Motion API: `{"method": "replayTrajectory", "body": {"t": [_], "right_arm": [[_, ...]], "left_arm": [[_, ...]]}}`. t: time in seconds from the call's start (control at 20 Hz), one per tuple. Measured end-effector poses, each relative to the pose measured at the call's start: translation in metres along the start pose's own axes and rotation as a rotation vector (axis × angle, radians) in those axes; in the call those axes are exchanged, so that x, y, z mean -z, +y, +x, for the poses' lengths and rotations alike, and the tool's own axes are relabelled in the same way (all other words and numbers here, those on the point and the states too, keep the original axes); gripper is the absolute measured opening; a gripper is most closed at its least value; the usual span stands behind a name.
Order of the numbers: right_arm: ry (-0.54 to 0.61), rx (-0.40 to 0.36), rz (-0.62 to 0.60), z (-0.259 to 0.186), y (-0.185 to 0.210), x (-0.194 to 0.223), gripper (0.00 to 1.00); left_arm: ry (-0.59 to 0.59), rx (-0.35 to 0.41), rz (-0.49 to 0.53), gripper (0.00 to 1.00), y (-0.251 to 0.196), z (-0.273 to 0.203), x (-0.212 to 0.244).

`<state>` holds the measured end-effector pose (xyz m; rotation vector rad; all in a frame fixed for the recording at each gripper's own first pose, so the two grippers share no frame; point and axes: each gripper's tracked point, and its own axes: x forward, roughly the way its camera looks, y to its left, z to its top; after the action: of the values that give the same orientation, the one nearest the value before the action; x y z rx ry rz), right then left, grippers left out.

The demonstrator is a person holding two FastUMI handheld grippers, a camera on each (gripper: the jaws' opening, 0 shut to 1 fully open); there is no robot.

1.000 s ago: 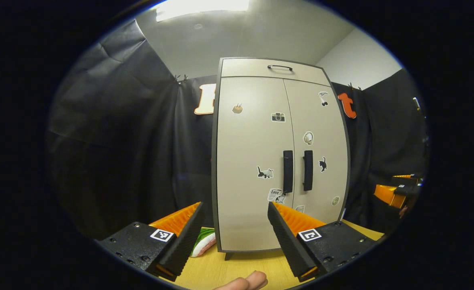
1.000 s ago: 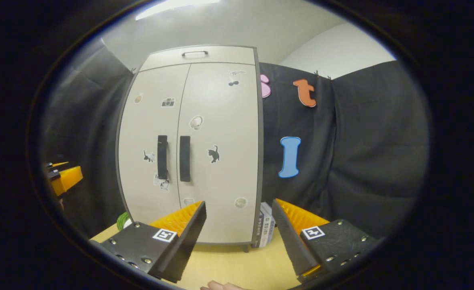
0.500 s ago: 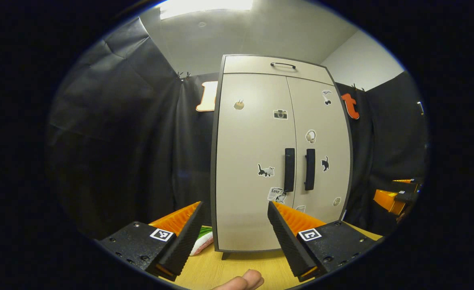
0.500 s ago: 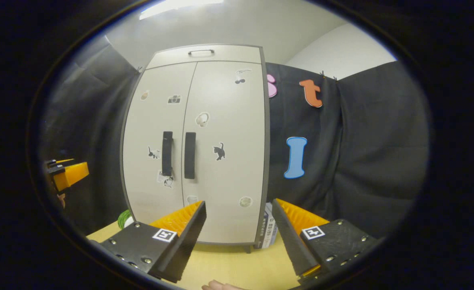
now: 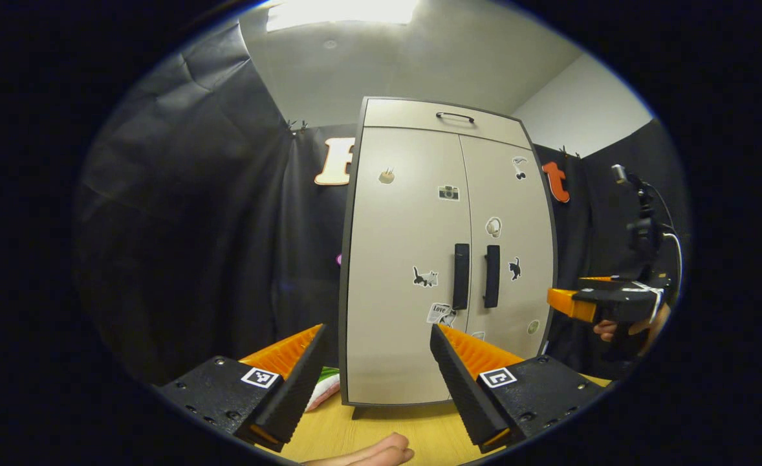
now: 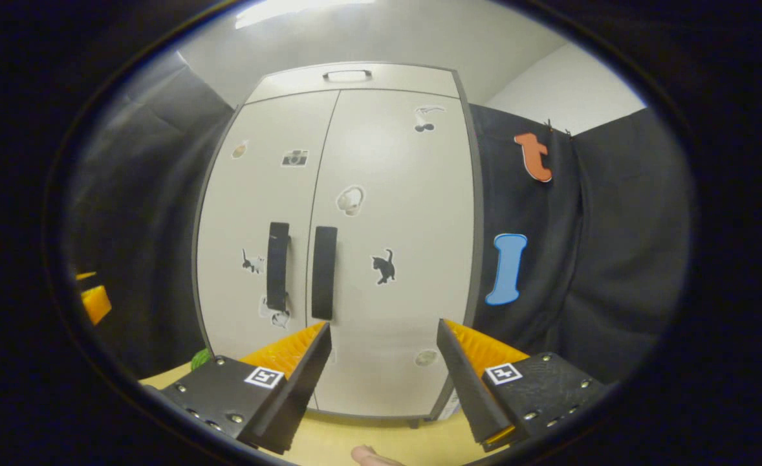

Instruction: Open the right door of the double-door shoe cabinet with the right hand, and open the left door with the left hand.

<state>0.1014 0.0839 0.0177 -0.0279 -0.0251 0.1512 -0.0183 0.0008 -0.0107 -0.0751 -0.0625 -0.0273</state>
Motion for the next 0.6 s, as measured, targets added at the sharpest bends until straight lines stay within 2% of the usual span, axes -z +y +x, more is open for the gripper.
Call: {"method": "replayTrajectory", "body": {"t": [0.05, 0.15, 0.25, 0.3, 0.35, 0.45, 0.6], "right_arm": [[0.002, -0.004, 0.02, 0.013, 0.006, -0.004, 0.98], [0.021, -0.002, 0.024, 0.04, 0.016, -0.006, 0.98], [0.051, -0.004, 0.026, 0.063, 0.026, -0.007, 0.98], [0.059, -0.016, 0.04, 0.071, 0.034, -0.008, 0.94], [0.058, -0.032, 0.054, 0.078, 0.04, -0.011, 0.98], [0.042, -0.067, 0.063, 0.09, 0.054, -0.016, 0.97], [0.039, -0.052, 0.037, 0.105, 0.062, -0.017, 0.97]], "left_arm": [[0.002, 0.009, -0.004, 0.97, 0.001, -0.004, 0.003], [0.016, 0.074, -0.053, 0.96, -0.008, -0.013, 0.012], [0.07, 0.109, -0.09, 0.94, -0.01, -0.019, 0.03], [0.074, 0.108, -0.09, 0.97, -0.007, -0.02, 0.032], [0.069, 0.09, -0.072, 0.97, 0.001, -0.021, 0.033], [0.074, 0.07, -0.042, 0.96, 0.012, -0.023, 0.038], [0.082, 0.032, -0.039, 0.97, 0.026, -0.028, 0.044]]}}
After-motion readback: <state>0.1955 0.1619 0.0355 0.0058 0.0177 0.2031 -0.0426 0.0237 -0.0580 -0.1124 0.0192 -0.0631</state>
